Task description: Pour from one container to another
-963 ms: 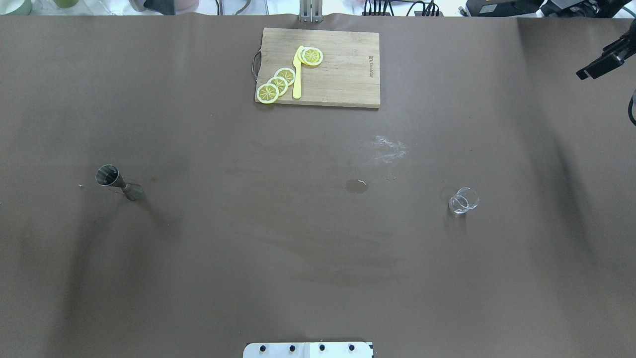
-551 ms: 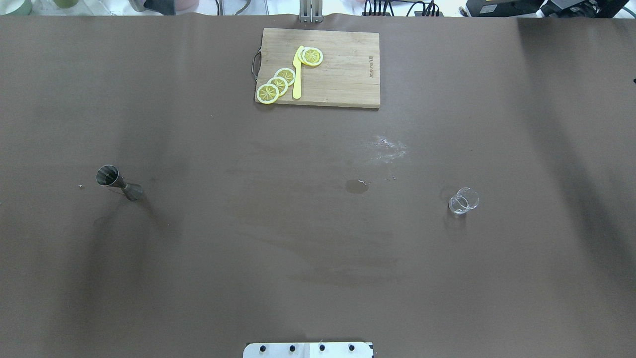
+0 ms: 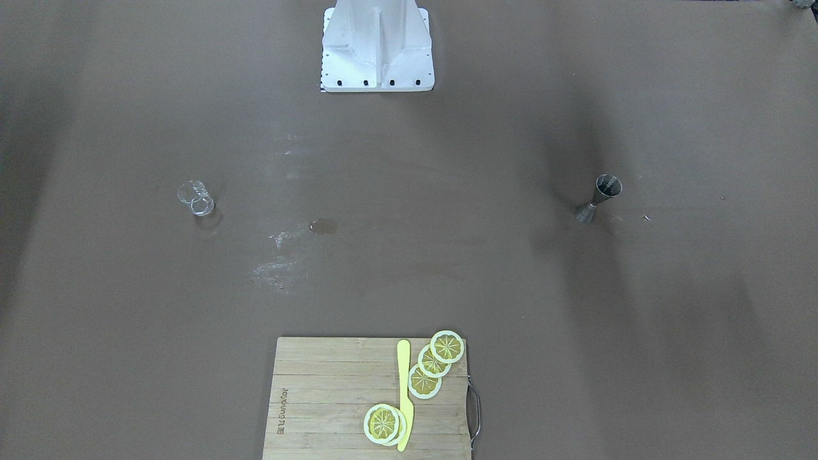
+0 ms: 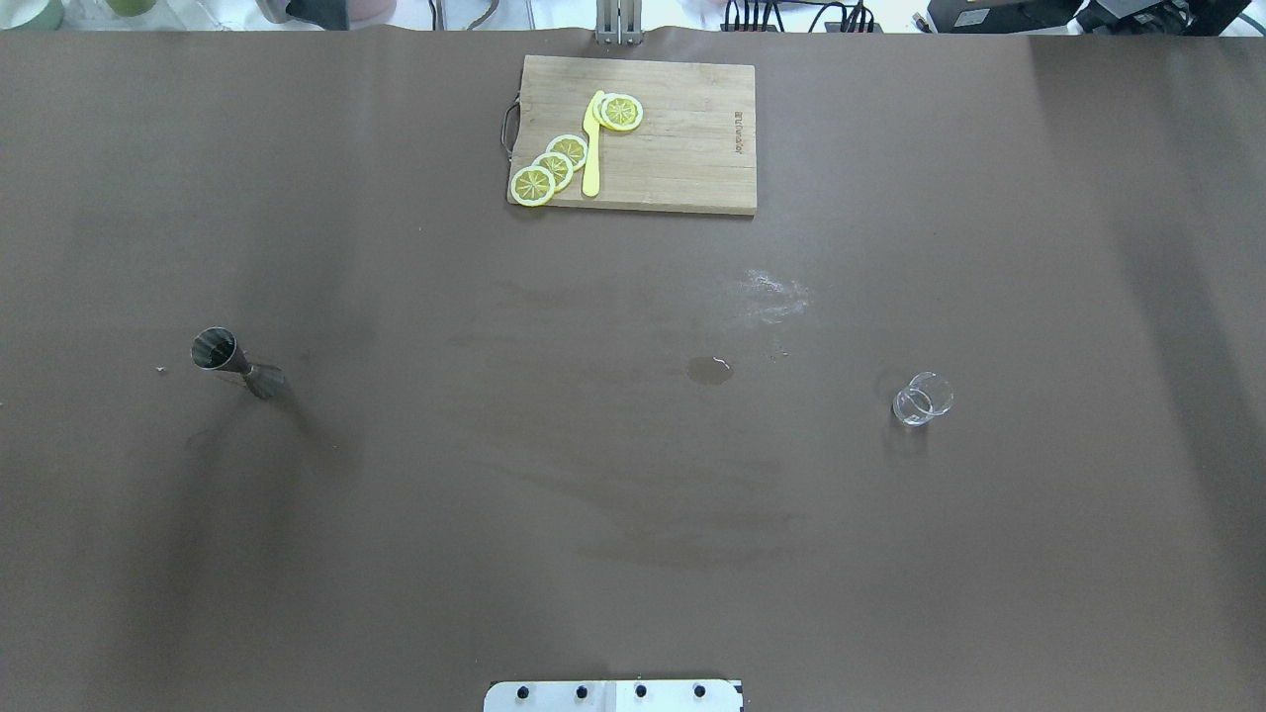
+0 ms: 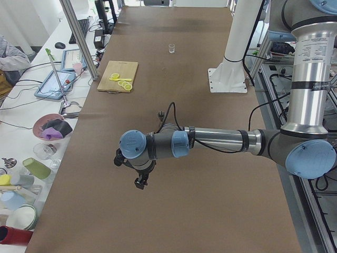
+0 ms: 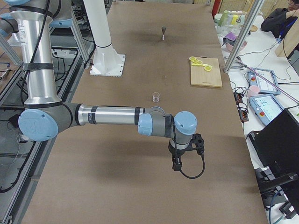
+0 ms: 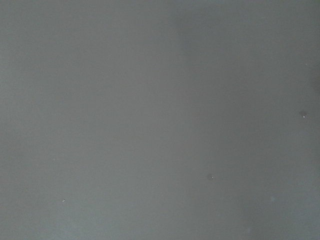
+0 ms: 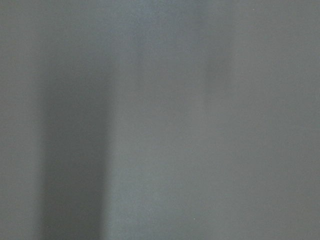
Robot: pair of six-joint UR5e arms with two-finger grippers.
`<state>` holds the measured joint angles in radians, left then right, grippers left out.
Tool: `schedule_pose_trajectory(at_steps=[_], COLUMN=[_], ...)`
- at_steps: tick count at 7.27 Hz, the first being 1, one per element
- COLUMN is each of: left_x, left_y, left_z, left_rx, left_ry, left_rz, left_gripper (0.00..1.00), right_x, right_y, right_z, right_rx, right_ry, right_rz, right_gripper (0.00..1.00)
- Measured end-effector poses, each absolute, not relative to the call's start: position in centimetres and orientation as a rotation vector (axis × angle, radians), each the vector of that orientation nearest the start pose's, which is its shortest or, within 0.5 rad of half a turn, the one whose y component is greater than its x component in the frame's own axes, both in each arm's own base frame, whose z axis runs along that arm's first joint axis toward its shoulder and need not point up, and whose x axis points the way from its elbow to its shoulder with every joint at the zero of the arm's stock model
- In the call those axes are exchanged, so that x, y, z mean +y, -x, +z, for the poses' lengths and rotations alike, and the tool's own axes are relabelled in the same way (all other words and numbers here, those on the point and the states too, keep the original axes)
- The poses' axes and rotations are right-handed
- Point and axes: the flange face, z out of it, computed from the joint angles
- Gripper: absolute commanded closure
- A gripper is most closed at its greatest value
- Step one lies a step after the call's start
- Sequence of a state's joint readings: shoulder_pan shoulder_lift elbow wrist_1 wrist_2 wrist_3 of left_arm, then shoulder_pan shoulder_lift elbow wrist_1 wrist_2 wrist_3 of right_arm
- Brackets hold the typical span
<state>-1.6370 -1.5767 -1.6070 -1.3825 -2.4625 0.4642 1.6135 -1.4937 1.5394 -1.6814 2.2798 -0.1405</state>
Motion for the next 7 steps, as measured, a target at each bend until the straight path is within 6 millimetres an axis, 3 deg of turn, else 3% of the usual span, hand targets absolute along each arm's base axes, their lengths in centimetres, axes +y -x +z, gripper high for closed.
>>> schedule_pose_trajectory(at_steps=[2, 7], left_x=[-47.7, -47.9], left_y=[9.1, 9.1], left_z=[65.1, 65.4], left_rx=[0.896, 0.896], left_ry=[-0.097, -0.093], left_rz=[0.297, 0.295], left_gripper=[0.01, 0.01], right_x=[-53.0, -53.1], right_y=[-9.2, -8.2], right_z=[63.0, 63.2], right_rx=[-0.711, -0.714], right_ry=[0.061, 0.116], right_rz=[-0.006, 0.066], right_gripper=[0.0, 0.0])
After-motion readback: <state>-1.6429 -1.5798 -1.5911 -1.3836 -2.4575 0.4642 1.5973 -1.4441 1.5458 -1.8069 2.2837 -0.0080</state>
